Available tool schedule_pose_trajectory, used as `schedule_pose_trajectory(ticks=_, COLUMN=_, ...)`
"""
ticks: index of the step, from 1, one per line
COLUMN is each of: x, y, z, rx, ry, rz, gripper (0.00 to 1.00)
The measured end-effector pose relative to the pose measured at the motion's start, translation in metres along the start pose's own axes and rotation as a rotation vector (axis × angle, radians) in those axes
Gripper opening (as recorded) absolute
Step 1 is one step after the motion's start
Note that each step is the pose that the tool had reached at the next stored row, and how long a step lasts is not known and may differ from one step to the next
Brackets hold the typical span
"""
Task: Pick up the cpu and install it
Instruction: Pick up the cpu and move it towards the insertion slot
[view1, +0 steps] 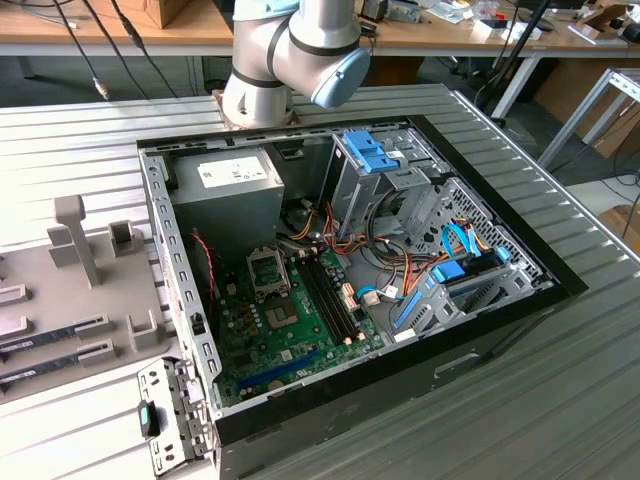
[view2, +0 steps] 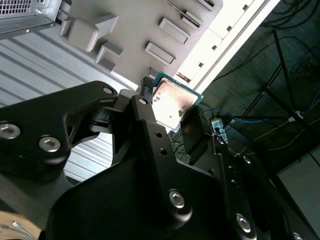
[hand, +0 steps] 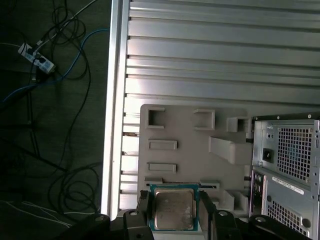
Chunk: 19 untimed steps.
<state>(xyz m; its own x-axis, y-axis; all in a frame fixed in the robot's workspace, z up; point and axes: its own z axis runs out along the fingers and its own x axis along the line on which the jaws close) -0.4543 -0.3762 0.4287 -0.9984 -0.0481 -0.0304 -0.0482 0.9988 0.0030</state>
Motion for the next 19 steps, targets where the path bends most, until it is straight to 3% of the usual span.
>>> schedule_pose_trajectory(ticks=19, x=-0.0091, y=-0.0032, z=0.0008, rx=0.0, ry=-0.0001, rz=0.0, gripper=0.47)
